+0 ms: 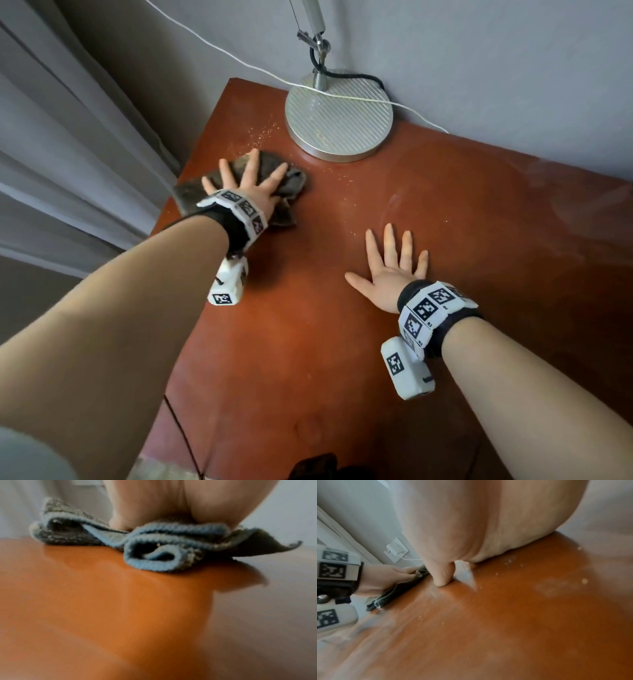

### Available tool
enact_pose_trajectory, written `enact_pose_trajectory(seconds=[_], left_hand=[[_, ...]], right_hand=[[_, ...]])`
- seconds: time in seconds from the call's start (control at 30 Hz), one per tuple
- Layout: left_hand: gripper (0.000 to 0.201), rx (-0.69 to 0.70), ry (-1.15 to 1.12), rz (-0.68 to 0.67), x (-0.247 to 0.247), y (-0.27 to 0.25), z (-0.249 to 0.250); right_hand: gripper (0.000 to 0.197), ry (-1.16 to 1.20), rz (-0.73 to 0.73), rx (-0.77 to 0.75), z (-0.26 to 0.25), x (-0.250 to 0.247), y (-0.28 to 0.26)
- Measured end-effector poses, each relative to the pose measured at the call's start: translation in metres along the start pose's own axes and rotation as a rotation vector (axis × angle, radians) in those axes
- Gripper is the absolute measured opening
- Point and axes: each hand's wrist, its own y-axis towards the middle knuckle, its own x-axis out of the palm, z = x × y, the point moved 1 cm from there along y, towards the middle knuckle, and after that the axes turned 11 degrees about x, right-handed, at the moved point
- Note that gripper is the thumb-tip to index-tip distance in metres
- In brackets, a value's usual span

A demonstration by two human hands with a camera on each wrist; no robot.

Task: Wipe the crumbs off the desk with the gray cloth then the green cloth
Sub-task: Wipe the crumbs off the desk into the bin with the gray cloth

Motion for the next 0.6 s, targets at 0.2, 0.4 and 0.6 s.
enact_pose_trajectory(seconds=[0.2, 0.4, 0.6], left_hand=[[0.059, -0.148, -0.283, 0.072, -0.012, -0.017, -0.056], [0.065, 0.256, -0.332, 0.050, -0.007, -0.032, 0.038], [0.061, 0.506, -0.074, -0.136, 0.016, -0.020, 0.119]], right_hand=[[0.078, -0.010, 0.009, 0.006, 0.000, 0.000, 0.001], [0.078, 0.010, 0.026, -0.002, -0.001, 0.001, -0.001], [0.075, 0.010, 0.010, 0.002, 0.000, 0.001, 0.000]])
